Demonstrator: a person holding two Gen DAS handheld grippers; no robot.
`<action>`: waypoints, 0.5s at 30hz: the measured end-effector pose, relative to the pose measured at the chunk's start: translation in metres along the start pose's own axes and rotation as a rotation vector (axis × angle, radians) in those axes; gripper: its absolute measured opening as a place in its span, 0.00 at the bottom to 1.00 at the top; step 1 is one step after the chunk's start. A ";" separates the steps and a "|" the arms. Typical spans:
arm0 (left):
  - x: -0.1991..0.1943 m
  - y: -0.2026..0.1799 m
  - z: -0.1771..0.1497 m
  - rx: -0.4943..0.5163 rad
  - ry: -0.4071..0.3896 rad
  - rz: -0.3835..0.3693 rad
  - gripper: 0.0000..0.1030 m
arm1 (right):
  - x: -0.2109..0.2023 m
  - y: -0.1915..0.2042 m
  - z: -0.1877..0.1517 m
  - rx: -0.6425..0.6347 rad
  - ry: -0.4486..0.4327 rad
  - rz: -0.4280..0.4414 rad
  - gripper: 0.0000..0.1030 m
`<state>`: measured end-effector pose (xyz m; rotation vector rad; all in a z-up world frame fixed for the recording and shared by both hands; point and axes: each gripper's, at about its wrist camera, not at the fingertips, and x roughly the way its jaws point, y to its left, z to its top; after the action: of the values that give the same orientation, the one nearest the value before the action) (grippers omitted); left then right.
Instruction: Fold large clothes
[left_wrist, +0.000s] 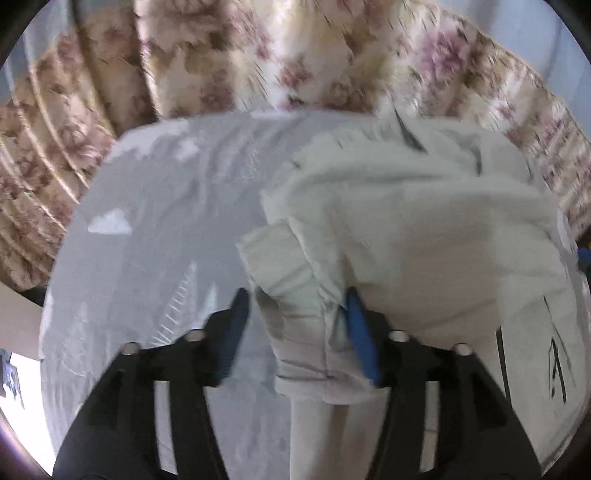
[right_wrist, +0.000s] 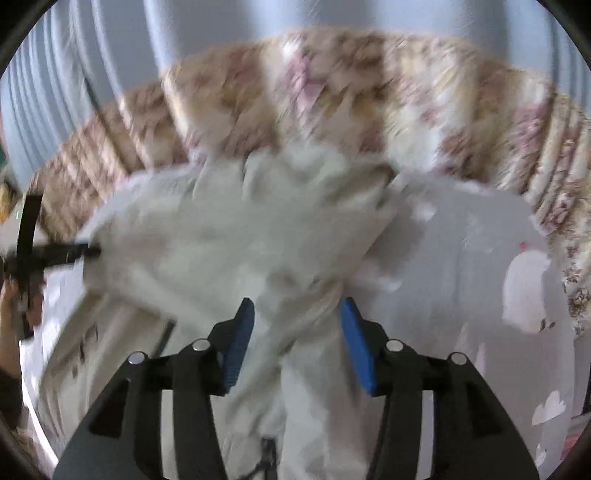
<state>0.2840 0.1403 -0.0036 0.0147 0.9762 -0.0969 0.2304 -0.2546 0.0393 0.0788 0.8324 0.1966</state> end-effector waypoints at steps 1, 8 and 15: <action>-0.006 -0.003 0.003 0.004 -0.028 0.013 0.68 | 0.001 -0.003 0.006 0.005 -0.005 0.000 0.49; 0.009 -0.054 0.035 0.116 -0.034 -0.010 0.76 | 0.077 0.012 0.031 0.003 0.116 -0.056 0.39; 0.089 -0.059 0.057 0.123 0.128 0.029 0.59 | 0.117 -0.008 0.034 0.090 0.205 -0.128 0.37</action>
<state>0.3753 0.0721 -0.0434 0.1497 1.0959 -0.1304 0.3337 -0.2379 -0.0239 0.0903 1.0477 0.0466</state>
